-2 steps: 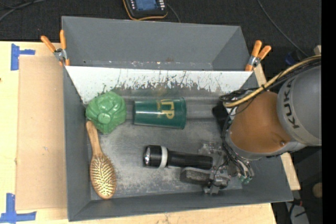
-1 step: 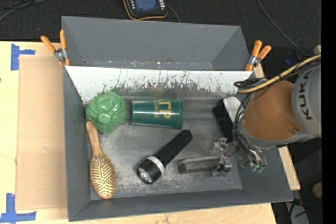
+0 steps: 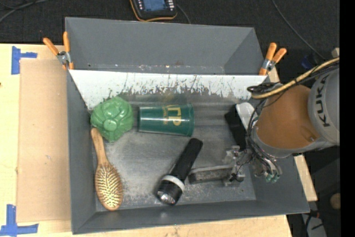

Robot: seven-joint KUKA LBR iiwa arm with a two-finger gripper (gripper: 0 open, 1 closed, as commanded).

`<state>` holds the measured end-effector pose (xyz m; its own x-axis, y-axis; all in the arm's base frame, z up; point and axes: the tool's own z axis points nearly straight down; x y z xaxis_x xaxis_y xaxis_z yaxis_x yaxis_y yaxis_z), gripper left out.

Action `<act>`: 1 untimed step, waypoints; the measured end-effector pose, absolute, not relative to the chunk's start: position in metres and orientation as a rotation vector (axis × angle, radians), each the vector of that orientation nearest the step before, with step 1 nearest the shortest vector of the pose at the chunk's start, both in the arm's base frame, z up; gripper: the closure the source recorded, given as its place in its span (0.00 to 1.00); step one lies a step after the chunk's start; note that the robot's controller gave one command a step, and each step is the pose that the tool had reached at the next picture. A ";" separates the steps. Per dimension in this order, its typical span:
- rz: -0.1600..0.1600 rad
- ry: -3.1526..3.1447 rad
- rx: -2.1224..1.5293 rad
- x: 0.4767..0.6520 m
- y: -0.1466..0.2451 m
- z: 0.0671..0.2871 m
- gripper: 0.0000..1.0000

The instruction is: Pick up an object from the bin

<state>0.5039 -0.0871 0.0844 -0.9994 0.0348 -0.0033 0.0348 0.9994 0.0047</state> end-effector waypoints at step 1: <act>0.011 3.149 0.053 0.500 -0.084 0.105 1.00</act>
Offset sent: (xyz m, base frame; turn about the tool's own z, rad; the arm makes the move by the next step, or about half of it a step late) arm 0.0361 0.0171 -0.0144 0.0624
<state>0.5000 -0.0839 0.1055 -0.9994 0.0335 0.0083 0.0336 0.9994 0.0065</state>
